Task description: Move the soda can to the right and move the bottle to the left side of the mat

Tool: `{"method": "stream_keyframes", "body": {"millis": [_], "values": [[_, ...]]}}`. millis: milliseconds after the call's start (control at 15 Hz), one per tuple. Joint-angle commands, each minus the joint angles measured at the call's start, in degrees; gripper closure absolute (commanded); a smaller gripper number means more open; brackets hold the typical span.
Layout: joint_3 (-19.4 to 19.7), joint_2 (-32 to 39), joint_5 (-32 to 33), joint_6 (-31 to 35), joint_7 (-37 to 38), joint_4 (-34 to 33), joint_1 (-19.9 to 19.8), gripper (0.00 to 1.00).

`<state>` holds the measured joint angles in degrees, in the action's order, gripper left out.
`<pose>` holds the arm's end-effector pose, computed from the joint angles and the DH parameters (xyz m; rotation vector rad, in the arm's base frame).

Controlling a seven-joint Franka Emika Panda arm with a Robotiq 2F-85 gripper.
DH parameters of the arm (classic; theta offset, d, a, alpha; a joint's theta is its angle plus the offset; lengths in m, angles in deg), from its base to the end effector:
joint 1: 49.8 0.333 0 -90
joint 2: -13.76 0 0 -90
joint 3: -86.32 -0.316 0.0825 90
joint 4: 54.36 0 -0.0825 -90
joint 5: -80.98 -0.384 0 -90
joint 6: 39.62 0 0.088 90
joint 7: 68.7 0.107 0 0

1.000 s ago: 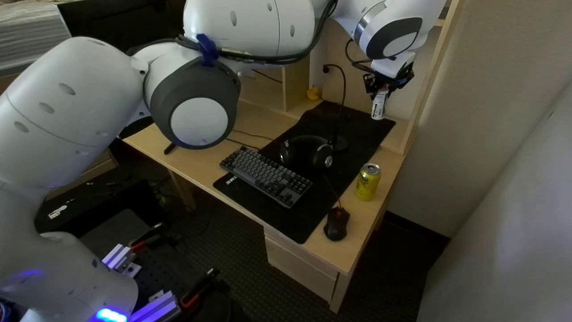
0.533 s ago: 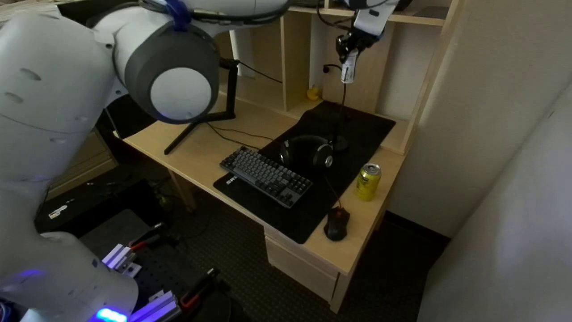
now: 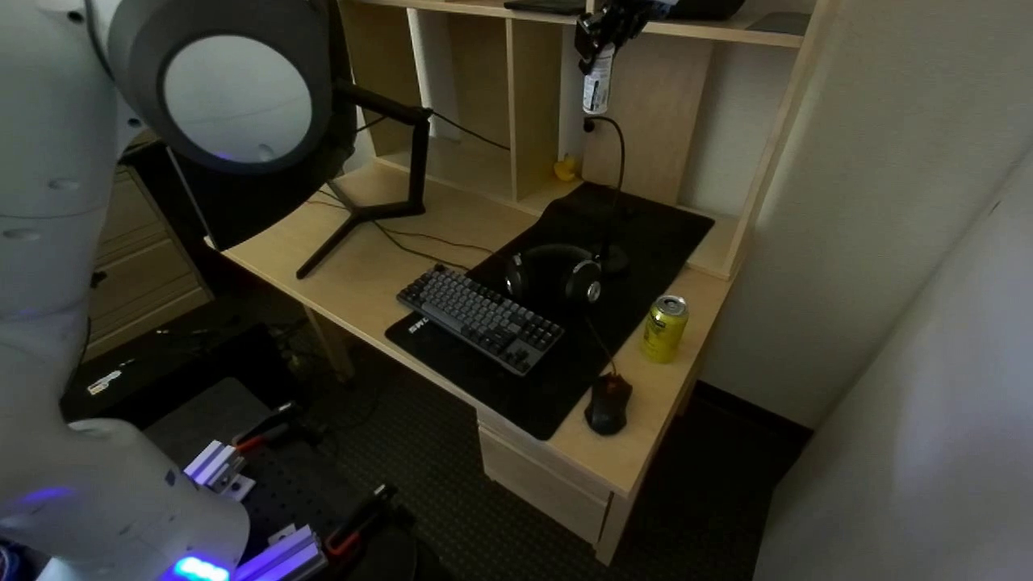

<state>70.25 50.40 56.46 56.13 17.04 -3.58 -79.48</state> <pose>0.7022 -0.2088 0.5701 -1.5743 2.0030 0.2677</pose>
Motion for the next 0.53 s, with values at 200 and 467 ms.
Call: {"method": "stream_keyframes", "body": {"millis": [200,467], "values": [[-5.6,-0.1,-1.3,-0.2,-5.8,9.2,5.9,0.8],[-10.4,-1.4,-1.0,-0.2,-10.8,15.0,10.5,0.8]]}}
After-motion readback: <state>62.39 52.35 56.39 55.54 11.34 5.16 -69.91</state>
